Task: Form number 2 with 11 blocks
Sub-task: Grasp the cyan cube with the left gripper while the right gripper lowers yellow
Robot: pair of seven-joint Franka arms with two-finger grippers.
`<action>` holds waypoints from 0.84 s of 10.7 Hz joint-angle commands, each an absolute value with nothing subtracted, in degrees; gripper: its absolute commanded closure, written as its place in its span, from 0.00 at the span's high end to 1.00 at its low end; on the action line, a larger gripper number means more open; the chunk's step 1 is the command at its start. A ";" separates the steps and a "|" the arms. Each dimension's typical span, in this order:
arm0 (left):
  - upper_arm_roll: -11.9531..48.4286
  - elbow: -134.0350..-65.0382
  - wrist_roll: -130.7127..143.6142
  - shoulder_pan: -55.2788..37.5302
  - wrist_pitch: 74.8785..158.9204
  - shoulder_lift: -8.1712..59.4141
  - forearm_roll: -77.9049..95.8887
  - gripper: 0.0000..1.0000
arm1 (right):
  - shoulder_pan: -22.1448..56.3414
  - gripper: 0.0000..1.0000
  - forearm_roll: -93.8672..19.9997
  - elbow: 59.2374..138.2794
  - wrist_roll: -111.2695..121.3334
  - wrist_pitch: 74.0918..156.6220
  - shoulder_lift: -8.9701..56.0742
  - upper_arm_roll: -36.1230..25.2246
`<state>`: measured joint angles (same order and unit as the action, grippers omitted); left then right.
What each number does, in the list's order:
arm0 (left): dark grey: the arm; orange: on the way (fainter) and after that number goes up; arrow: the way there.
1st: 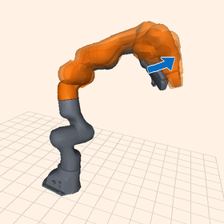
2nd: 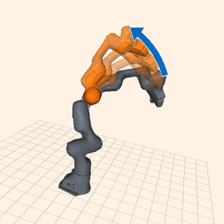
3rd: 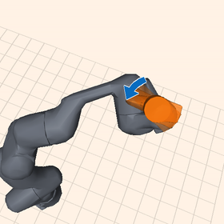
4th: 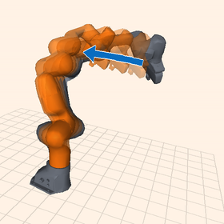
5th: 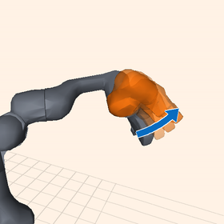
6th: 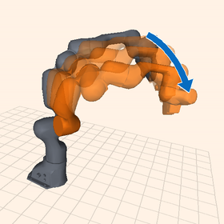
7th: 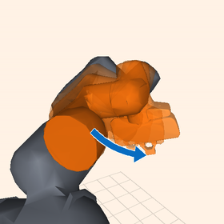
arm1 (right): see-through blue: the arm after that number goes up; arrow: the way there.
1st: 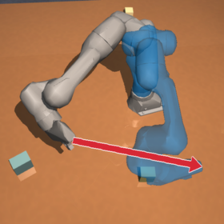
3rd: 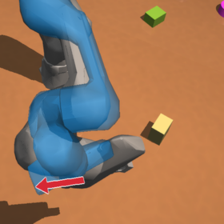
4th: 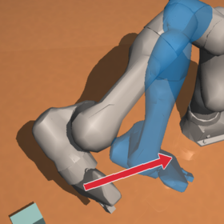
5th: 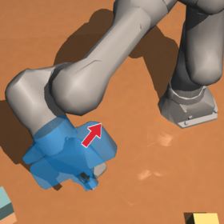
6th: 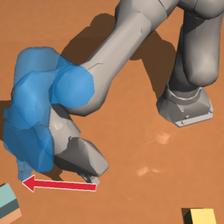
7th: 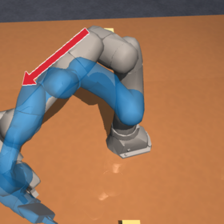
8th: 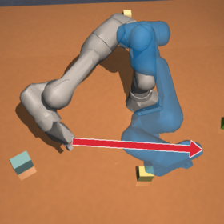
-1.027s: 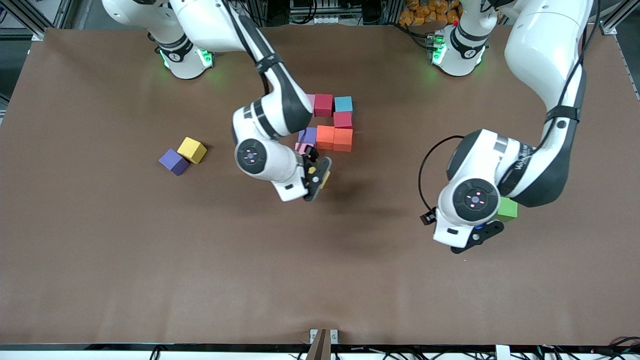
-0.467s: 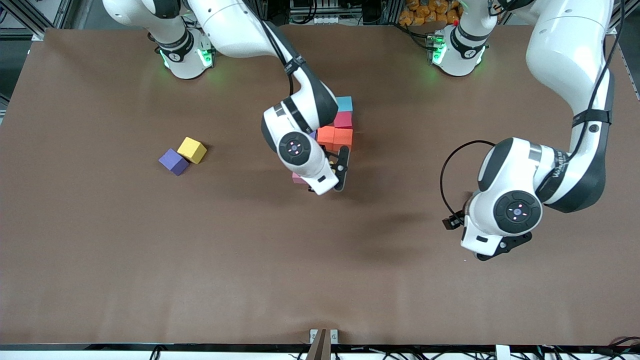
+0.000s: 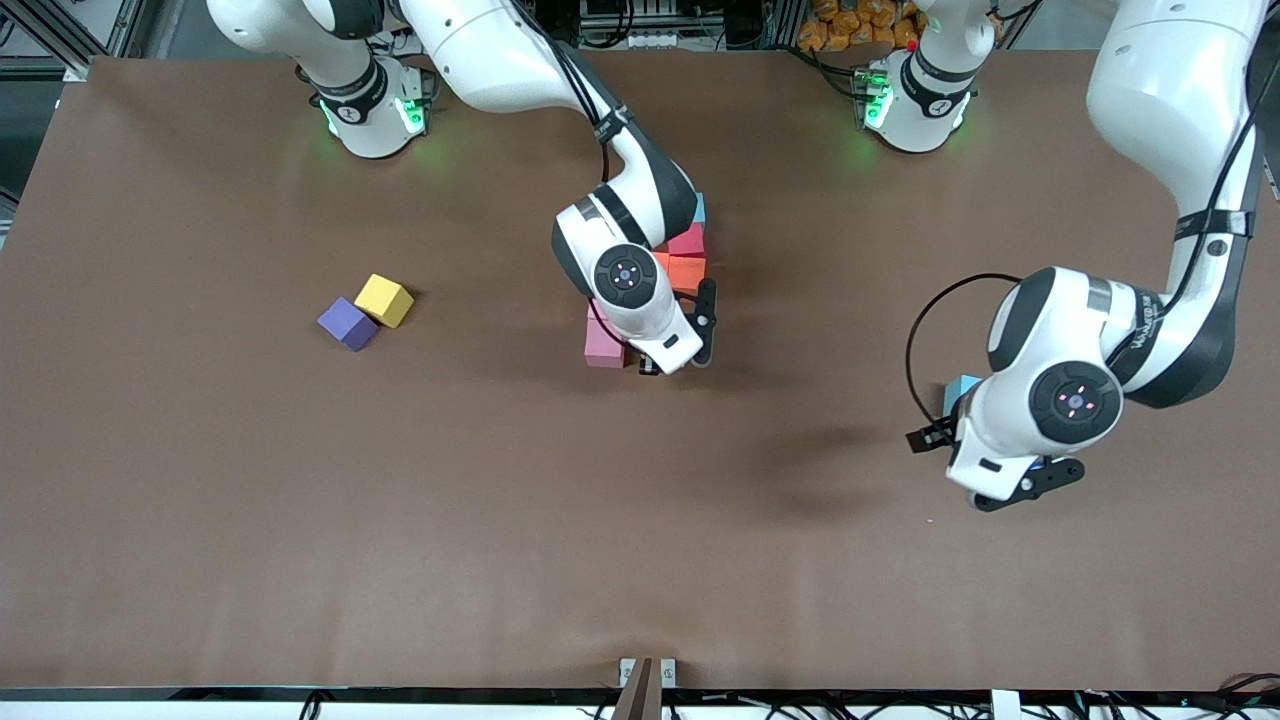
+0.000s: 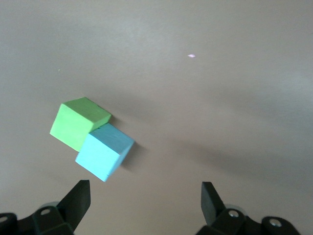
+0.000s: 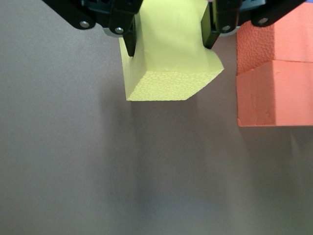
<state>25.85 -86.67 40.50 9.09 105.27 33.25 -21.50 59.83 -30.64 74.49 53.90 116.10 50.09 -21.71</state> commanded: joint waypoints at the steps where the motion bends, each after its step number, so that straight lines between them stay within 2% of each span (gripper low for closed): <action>1: 21.29 -102.17 38.93 9.58 115.36 23.93 -14.71 1.00 | 58.98 0.00 -29.79 75.06 56.59 115.32 49.92 -21.27; 4: 14.61 -110.27 39.99 7.30 121.70 19.35 0.99 1.00 | 56.96 0.00 -30.41 74.97 56.60 109.70 50.62 -20.05; 7: 10.56 -119.68 39.99 6.42 128.91 15.57 4.74 1.00 | 56.60 0.00 -30.59 74.97 54.15 109.34 50.89 -18.90; 9: 6.18 -121.20 39.64 4.76 129.73 15.38 4.92 1.00 | 56.69 0.00 -30.41 74.80 53.17 109.77 51.59 -18.90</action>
<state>9.55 -117.80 40.07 6.61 128.22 18.08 3.30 57.37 -30.58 74.97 54.44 109.65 50.96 -20.03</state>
